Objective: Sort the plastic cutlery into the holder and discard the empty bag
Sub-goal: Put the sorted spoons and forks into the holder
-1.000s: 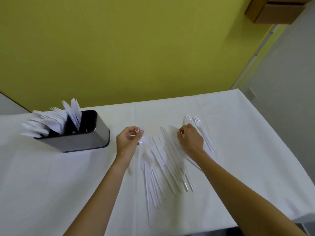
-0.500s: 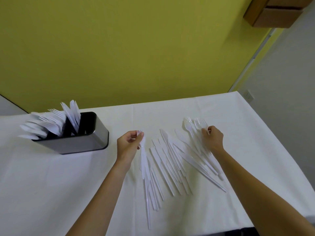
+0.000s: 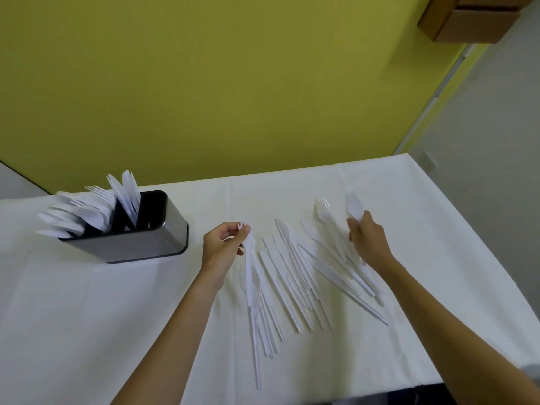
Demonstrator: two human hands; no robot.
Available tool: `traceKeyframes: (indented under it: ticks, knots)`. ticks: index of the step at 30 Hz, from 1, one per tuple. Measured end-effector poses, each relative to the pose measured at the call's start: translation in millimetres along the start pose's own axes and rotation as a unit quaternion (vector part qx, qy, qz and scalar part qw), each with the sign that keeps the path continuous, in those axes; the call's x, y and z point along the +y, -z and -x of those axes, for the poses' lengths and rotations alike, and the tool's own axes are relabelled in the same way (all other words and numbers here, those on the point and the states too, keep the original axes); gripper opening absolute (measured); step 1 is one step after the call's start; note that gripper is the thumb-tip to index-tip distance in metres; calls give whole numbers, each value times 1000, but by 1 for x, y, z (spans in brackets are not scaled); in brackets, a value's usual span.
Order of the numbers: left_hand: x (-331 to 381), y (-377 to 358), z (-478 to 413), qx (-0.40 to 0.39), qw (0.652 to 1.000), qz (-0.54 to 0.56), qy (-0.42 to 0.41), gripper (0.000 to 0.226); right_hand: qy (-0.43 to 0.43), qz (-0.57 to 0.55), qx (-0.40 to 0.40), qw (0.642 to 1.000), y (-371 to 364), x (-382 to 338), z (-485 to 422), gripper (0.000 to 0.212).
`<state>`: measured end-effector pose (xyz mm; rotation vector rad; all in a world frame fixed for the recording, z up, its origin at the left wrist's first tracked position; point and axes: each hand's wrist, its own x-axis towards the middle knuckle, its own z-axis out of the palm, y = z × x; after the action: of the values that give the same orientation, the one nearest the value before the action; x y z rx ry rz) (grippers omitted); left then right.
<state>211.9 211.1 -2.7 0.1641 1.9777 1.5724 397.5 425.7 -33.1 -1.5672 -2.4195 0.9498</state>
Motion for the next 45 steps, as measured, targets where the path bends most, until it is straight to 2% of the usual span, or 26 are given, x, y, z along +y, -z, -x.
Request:
traceKeyframes:
  ticks: [3,7,10,12,18,23,28,35,38,41,45]
  knots:
    - [4,-9,4,-27,1000,1,2,13,52,-104,-51,992,-2,-17,28,23]
    - [7,-19,9,-69,998,-4,4,14,47,-254,-157,953,-22,-26,61,17]
    - [8,-23,14,-94,996,2,9,11,43,-288,-225,930,-32,-30,79,18]
    - [9,-25,18,-110,994,14,9,11,33,-303,-261,916,-37,-35,89,26]
    - [3,-27,26,-110,994,-3,8,13,-33,-377,-328,866,-41,-44,109,37]
    - [0,-26,30,-106,993,-38,-21,10,-40,-421,-356,833,-35,-48,119,34]
    - [0,-29,32,-119,990,-67,-42,12,-35,-419,-366,830,-31,-52,125,34]
    - [1,-31,34,-126,989,-55,-53,16,-46,-473,-378,795,-30,-46,127,42]
    - [0,-31,35,-146,986,-64,-52,18,-44,-458,-388,798,-28,-45,127,43]
    - [0,-32,36,-162,983,-72,-53,18,-42,-477,-417,773,-27,-45,126,41]
    - [3,-34,35,-179,979,-78,-64,14,-44,-471,-444,761,-29,-41,123,54]
